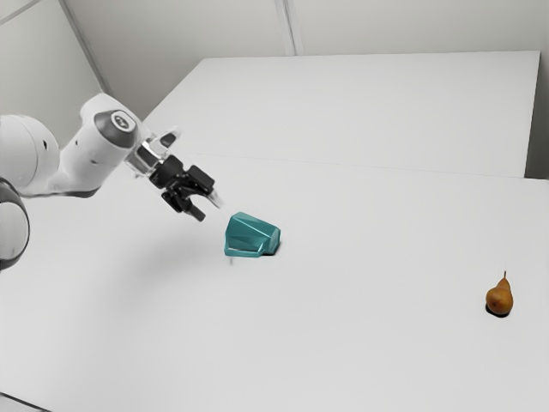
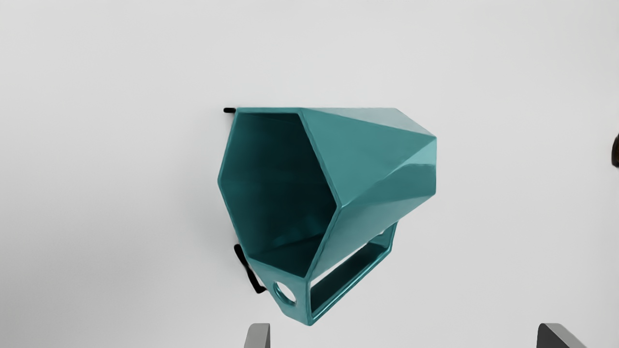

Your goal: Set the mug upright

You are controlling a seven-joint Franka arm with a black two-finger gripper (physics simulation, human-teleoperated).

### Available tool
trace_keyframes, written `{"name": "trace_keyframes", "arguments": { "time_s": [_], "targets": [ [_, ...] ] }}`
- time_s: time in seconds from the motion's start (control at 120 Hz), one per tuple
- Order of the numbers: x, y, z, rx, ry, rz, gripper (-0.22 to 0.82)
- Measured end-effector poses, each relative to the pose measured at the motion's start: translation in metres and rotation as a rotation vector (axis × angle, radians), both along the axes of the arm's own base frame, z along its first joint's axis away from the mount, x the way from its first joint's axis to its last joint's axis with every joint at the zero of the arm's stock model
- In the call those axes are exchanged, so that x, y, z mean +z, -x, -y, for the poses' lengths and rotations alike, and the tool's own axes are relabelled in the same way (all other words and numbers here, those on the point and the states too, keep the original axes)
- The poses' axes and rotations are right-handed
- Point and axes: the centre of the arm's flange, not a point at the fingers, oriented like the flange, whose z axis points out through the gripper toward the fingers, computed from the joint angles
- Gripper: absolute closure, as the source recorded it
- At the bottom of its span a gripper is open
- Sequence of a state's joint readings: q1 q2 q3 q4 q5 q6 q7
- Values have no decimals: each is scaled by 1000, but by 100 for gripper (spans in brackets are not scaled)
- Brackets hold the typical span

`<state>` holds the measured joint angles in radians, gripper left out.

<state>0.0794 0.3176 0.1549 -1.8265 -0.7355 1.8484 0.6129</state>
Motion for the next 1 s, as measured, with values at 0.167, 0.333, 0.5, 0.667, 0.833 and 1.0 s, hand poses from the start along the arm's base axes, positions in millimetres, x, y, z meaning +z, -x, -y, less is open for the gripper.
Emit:
{"name": "trace_keyframes", "arguments": {
  "time_s": [0.167,0.333,0.5,0.667,0.833,1.0],
  "targets": [
    [-33,-5,5,-1,105,50,0],
    [-52,-7,13,-22,165,92,0],
    [-54,-13,19,-48,185,153,0],
    [-69,-13,26,-60,211,173,1],
    [-68,-14,29,-84,228,200,43],
    [-63,-13,31,-112,242,222,65]
  ]
}}
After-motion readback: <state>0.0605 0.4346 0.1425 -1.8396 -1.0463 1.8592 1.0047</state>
